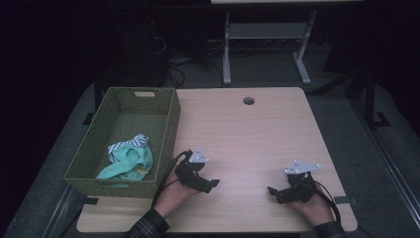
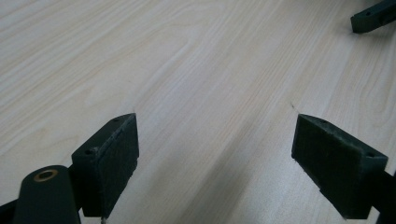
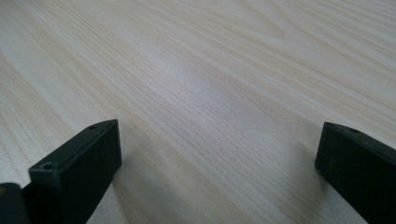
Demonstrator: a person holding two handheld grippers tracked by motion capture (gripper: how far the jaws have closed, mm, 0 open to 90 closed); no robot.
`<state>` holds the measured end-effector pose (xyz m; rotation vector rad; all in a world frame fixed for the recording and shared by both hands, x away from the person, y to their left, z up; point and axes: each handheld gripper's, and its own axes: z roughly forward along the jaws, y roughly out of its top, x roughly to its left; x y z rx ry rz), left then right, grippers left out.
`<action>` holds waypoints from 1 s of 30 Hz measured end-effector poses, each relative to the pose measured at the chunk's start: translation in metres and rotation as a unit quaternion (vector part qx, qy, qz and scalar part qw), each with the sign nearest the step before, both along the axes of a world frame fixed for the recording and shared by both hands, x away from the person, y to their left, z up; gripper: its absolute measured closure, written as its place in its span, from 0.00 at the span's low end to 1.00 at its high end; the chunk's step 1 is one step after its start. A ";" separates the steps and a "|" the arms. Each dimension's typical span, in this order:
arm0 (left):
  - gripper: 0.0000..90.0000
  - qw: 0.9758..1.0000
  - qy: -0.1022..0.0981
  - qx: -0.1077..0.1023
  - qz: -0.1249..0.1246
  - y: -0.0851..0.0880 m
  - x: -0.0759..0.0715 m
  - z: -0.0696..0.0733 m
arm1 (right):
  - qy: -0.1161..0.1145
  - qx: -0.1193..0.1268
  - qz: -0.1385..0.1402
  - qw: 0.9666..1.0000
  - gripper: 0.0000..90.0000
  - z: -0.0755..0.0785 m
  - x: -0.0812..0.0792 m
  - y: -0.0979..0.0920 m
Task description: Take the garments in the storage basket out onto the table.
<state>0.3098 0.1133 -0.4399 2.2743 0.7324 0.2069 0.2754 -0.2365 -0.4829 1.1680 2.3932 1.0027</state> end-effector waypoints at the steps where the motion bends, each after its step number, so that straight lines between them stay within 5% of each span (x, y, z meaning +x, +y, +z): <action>1: 0.16 1.000 -0.001 0.000 0.000 0.000 0.001 0.001 | -0.001 0.000 0.001 1.000 0.00 0.000 0.000 0.000; 30: 0.18 1.000 -0.001 -0.003 -0.011 -0.001 0.004 0.027 | 0.000 0.001 0.003 1.000 0.00 0.000 0.001 -0.001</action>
